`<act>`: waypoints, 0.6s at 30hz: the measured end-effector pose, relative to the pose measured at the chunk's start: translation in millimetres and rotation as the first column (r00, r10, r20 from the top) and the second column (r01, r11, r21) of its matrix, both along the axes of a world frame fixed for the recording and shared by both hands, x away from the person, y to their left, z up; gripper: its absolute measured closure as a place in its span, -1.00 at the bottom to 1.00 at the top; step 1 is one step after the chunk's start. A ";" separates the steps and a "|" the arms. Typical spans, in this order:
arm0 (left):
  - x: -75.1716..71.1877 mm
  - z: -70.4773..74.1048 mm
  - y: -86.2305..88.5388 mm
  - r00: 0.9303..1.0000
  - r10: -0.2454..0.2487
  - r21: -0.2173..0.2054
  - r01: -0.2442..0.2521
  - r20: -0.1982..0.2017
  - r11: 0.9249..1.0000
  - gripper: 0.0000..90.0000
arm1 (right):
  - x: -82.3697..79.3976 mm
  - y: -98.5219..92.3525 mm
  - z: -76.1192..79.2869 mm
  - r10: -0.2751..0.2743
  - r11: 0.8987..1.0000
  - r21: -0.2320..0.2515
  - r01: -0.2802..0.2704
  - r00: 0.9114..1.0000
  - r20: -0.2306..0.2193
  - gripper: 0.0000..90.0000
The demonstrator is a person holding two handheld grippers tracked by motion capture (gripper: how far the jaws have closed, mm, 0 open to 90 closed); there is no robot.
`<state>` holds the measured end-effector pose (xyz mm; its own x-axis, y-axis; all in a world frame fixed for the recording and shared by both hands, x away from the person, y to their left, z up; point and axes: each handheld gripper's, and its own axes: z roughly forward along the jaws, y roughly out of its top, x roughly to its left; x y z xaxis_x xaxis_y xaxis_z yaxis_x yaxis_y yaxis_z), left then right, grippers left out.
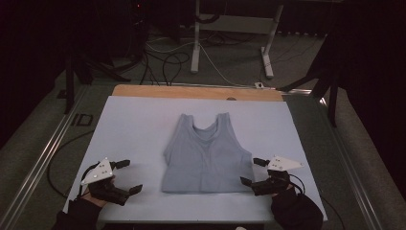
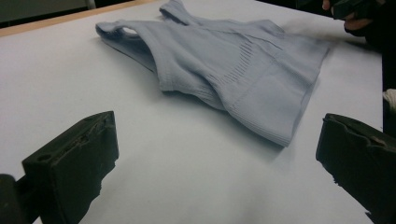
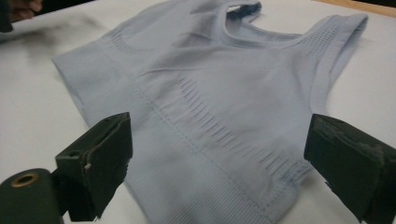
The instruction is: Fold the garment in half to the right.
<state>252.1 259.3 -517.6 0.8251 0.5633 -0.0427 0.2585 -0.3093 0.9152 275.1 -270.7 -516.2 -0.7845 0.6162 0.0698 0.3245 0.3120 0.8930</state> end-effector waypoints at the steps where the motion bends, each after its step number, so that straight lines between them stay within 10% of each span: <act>1: 0.1 -0.3 -0.6 1.000 -0.003 0.004 0.003 0.000 1.000 -0.99 | 0.0 0.0 0.0 0.000 1.000 0.000 0.000 1.000 0.000 -0.82; 18: -2.8 10.0 -11.1 1.000 -0.018 0.041 0.018 0.015 0.999 -0.99 | -9.6 14.1 21.9 0.023 1.000 0.000 -0.023 0.999 0.041 -0.82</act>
<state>249.4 248.2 -507.6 0.8355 0.5494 -0.0072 0.2388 -0.3514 0.9053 265.5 -256.6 -494.3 -0.8006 0.5980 0.0374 0.2803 0.3186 0.9055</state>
